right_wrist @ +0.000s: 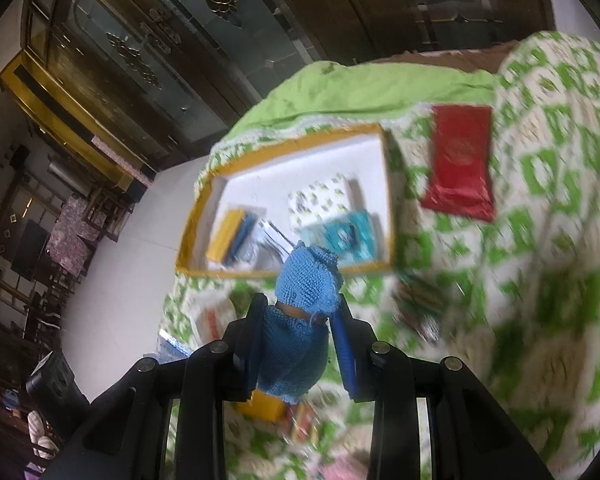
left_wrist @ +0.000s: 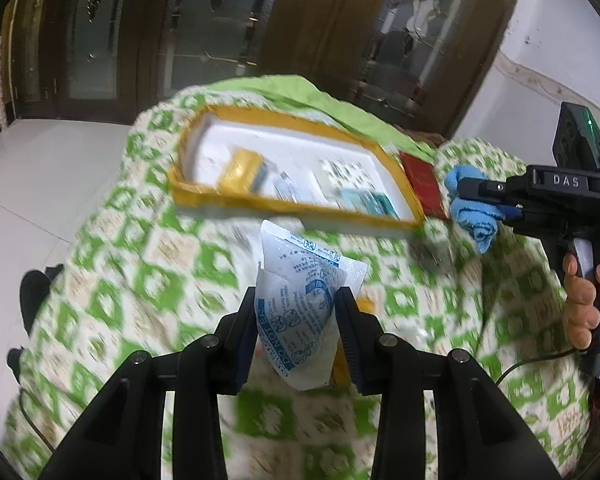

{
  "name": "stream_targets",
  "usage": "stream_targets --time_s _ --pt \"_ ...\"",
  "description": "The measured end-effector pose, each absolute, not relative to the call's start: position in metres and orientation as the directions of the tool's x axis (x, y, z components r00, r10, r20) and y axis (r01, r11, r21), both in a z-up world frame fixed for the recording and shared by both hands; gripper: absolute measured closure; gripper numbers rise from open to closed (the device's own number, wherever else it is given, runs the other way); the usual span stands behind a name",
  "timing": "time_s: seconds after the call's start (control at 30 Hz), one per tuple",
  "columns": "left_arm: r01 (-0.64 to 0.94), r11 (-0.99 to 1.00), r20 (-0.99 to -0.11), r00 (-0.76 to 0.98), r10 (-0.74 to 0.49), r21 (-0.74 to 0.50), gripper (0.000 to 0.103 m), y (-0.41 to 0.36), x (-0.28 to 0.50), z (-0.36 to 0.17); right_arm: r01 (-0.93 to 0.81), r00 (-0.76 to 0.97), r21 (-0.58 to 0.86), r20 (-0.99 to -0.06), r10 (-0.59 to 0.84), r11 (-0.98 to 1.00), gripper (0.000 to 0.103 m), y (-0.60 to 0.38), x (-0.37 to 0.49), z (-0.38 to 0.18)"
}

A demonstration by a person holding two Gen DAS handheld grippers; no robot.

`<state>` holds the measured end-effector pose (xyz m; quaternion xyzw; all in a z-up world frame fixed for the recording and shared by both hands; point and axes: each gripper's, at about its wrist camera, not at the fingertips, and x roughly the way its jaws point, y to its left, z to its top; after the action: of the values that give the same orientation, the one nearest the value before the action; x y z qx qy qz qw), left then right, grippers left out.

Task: Organize soft objects
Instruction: 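Carry the clear bag and blue knitted toy into the tray and open both tools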

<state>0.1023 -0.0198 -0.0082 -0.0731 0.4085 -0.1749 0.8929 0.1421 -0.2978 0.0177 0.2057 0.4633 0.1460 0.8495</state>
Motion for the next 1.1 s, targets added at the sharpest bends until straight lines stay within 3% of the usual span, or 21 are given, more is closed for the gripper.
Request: stream_targets --time_s 0.23,0.53,1.1 --pt "0.227 0.948 -0.710 0.628 -0.319 -0.225 0.066 -0.004 0.149 0.008 -0.092 0.520 0.475 -0.727 0.449 0.875 0.069 -0.259 0.182 0.012" --pt "0.181 0.955 -0.714 0.635 -0.295 -0.234 0.066 0.010 0.212 0.013 -0.127 0.489 0.349 -0.792 0.365 0.929 0.069 -0.230 0.236 -0.011" --pt "0.149 0.964 -0.777 0.572 -0.265 -0.219 0.066 -0.005 0.290 -0.031 -0.181 0.458 0.234 -0.840 0.292 0.955 0.067 -0.201 0.258 -0.060"
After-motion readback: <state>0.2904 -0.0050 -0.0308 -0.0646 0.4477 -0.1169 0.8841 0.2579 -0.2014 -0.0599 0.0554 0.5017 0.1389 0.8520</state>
